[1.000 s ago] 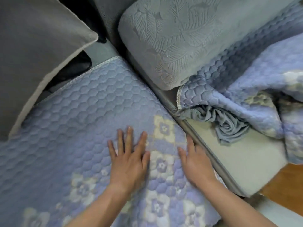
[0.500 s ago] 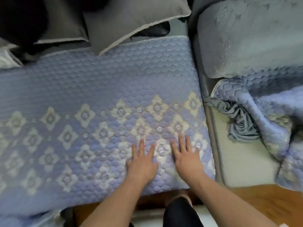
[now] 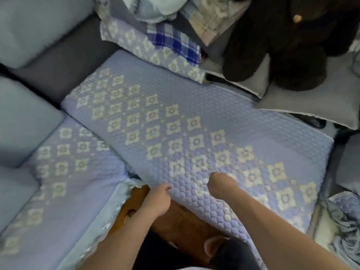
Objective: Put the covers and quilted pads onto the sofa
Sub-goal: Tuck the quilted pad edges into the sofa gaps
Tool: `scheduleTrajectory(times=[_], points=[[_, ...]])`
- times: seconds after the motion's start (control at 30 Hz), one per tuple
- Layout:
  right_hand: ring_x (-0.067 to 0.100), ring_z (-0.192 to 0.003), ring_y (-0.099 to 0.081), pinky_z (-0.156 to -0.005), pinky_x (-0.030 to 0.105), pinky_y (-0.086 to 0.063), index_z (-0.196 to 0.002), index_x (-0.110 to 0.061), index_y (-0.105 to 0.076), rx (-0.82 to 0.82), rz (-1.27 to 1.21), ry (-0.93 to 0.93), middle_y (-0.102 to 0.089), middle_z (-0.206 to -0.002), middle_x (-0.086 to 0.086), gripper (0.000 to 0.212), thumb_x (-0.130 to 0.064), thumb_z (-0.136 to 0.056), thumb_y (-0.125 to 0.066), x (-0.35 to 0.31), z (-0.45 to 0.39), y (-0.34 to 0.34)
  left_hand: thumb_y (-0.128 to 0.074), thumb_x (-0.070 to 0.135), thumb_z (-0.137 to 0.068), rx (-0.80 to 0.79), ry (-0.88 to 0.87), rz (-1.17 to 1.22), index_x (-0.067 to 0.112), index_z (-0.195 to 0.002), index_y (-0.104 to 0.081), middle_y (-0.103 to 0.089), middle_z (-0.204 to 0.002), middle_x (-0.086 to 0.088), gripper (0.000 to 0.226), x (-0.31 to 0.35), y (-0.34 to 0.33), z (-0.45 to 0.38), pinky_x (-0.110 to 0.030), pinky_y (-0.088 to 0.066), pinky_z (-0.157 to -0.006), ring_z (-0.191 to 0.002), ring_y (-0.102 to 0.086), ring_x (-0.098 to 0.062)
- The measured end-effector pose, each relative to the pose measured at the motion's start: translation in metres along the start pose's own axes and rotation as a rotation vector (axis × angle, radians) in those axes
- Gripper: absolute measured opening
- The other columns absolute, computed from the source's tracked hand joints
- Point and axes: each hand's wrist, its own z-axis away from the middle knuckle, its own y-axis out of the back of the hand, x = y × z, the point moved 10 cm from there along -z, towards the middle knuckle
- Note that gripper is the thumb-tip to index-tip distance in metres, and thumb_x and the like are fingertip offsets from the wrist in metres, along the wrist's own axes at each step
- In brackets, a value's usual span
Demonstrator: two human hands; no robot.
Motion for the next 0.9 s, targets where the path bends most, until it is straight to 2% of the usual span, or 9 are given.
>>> scheduleTrajectory(times=[0.1,0.2,0.27,0.37,0.43,0.57,0.7,0.8,0.9], points=[[0.024,-0.077,-0.054,-0.067,0.032,-0.044,-0.106,-0.013,-0.054,-0.004,0.081,0.116,-0.062,-0.110,0.011,0.015,-0.017,-0.100,-0.041,-0.142,-0.004,-0.001,-0.045,0.027,-0.102,0.110,0.002,0.188,0.031,-0.124,-0.065,-0.063,-0.128,0.010,0.030,-0.083,0.064,0.036,-0.031,-0.047,-0.102,-0.117,-0.060,-0.016],[0.027,-0.094,-0.053,-0.084,0.034,-0.046,-0.118,-0.013,-0.059,0.010,0.068,0.217,-0.058,-0.108,0.009,0.024,-0.021,-0.102,-0.044,-0.286,0.006,-0.015,-0.045,0.034,-0.100,0.129,0.037,0.308,0.033,-0.116,-0.066,-0.061,-0.123,0.015,0.027,-0.188,0.122,0.071,-0.023,-0.042,-0.102,-0.115,-0.059,-0.012],[0.028,-0.102,-0.055,-0.099,0.035,-0.045,-0.101,-0.017,-0.058,-0.031,0.126,0.328,-0.059,-0.105,0.007,0.016,-0.019,-0.103,-0.042,-0.376,0.017,-0.039,-0.044,0.033,-0.096,0.182,0.126,0.342,0.037,-0.111,-0.061,-0.061,-0.129,0.008,0.023,-0.269,0.164,0.096,-0.021,-0.044,-0.091,-0.112,-0.059,-0.012],[0.026,-0.101,-0.056,-0.088,0.034,-0.044,-0.117,-0.010,-0.063,-0.137,0.173,0.367,-0.062,-0.120,0.011,0.028,-0.020,-0.102,-0.043,-0.468,0.029,-0.078,-0.043,0.016,-0.099,0.333,0.348,0.515,0.028,-0.115,-0.062,-0.060,-0.111,0.006,0.028,-0.383,0.214,0.142,-0.021,-0.046,-0.068,-0.087,-0.059,-0.012],[0.024,-0.096,-0.056,-0.087,0.034,-0.046,-0.111,-0.013,-0.064,-0.175,0.180,0.352,-0.061,-0.108,0.008,0.024,-0.023,-0.098,-0.046,-0.503,0.031,-0.097,-0.043,0.014,-0.100,0.408,0.459,0.631,0.026,-0.113,-0.060,-0.060,-0.105,0.005,0.025,-0.435,0.227,0.166,-0.024,-0.046,-0.068,-0.081,-0.057,-0.011],[0.022,-0.091,-0.050,-0.091,0.033,-0.047,-0.093,-0.019,-0.053,-0.232,0.328,0.315,-0.055,-0.100,0.005,0.004,-0.019,-0.096,-0.050,-0.535,0.021,-0.109,-0.047,0.015,-0.101,0.418,0.471,0.791,0.026,-0.096,-0.061,-0.062,-0.101,0.002,0.018,-0.461,0.223,0.169,-0.023,-0.043,-0.067,-0.080,-0.055,-0.010],[0.020,-0.077,-0.050,-0.089,0.035,-0.049,-0.071,-0.023,-0.045,-0.213,0.483,0.308,-0.048,-0.077,-0.001,0.024,-0.018,-0.094,-0.048,-0.585,-0.002,-0.108,-0.046,0.013,-0.098,0.348,0.400,0.911,0.021,-0.095,-0.056,-0.056,-0.096,-0.001,0.013,-0.449,0.217,0.159,-0.023,-0.040,-0.066,-0.081,-0.052,-0.018],[0.012,-0.062,-0.039,-0.074,0.029,-0.042,-0.068,-0.021,-0.039,-0.221,0.562,0.421,-0.043,-0.074,-0.001,0.030,-0.017,-0.097,-0.045,-0.660,-0.007,-0.119,-0.047,0.020,-0.099,0.333,0.448,1.014,0.024,-0.119,-0.061,-0.057,-0.111,0.004,0.025,-0.471,0.224,0.166,-0.012,-0.040,-0.067,-0.089,-0.057,-0.008],[0.020,-0.076,-0.049,-0.063,0.025,-0.037,-0.080,-0.012,-0.049,-0.235,0.652,0.604,-0.054,-0.092,0.007,0.025,-0.016,-0.102,-0.039,-0.757,0.006,-0.143,-0.047,0.022,-0.101,0.478,0.565,1.118,0.023,-0.128,-0.059,-0.058,-0.121,0.007,0.030,-0.523,0.243,0.200,-0.012,-0.040,-0.067,-0.096,-0.059,-0.007]])
